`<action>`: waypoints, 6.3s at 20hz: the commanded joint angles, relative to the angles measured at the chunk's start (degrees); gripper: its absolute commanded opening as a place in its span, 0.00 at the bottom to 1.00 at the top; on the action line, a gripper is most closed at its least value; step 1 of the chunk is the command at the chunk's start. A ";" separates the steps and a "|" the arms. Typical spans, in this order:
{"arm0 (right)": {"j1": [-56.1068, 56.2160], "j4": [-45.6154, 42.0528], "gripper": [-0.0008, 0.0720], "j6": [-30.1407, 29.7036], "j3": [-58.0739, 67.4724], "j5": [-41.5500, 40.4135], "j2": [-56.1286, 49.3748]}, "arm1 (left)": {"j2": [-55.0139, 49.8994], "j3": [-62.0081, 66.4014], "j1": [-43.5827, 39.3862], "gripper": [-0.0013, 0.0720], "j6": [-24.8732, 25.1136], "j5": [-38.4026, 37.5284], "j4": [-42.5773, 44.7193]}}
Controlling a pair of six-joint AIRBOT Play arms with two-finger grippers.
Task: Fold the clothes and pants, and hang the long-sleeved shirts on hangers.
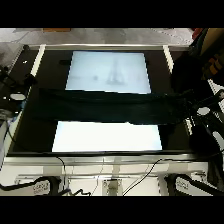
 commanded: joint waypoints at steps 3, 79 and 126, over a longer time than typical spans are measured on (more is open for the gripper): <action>0.02 -5.57 0.87 -0.09 0.76 9.22 1.53 | 4.81 -0.09 11.93 0.39 -10.88 -42.14 8.72; 30.40 -1.84 0.06 -2.95 65.53 57.02 -31.19 | 6.71 10.71 -29.99 0.08 -12.22 -53.92 6.64; 38.80 -1.36 0.06 -12.55 38.99 49.11 -25.44 | 10.60 10.49 -3.17 0.05 -13.79 -85.37 2.80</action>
